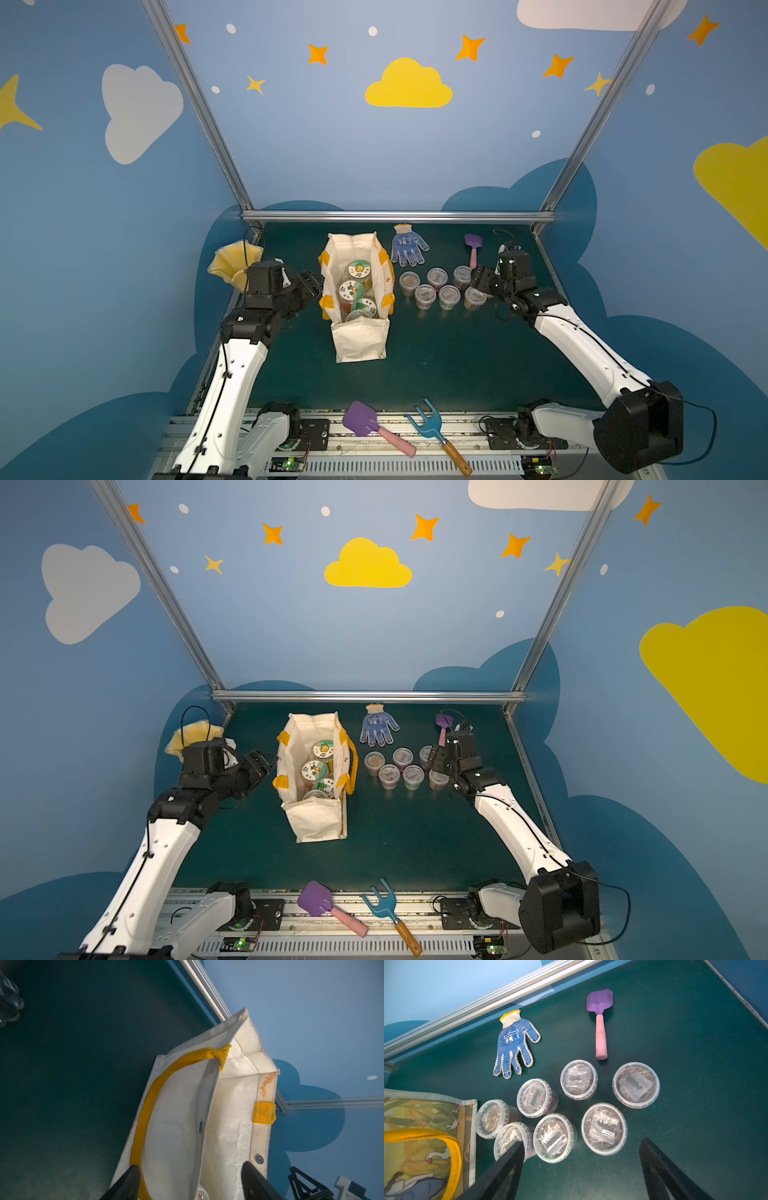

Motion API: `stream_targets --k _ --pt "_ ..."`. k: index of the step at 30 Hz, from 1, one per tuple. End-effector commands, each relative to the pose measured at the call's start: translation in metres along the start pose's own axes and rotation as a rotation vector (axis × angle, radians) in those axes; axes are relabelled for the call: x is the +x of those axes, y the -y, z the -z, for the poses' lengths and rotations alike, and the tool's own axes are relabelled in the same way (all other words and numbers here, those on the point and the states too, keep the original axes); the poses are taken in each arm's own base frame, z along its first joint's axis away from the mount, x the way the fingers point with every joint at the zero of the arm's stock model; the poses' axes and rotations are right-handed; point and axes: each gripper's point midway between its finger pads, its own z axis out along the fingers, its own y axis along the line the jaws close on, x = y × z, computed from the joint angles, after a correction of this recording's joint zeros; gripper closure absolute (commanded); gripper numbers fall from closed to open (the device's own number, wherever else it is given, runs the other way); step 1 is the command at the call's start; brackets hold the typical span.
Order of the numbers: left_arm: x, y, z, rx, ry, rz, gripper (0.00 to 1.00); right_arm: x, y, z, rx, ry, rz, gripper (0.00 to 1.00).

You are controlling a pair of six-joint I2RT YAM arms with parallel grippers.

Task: Take out the seed jars from the canvas bag
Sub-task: Adjust the canvas bag at the center of the board.

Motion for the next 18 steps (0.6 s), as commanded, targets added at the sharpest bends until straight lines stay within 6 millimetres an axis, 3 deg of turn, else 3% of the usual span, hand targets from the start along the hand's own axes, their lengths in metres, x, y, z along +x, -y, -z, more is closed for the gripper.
stream_targets --k 1,12,18 --pt "-0.001 0.011 -0.01 0.067 -0.021 -0.036 0.34 0.01 0.007 0.001 0.015 -0.024 0.005 0.16" --pt "0.001 0.002 -0.046 0.006 -0.073 -0.061 0.58 0.013 0.006 -0.003 0.007 -0.038 -0.003 0.16" --pt "0.0 0.009 -0.058 -0.007 -0.106 -0.089 0.89 0.01 0.004 0.001 -0.009 -0.034 -0.003 0.16"
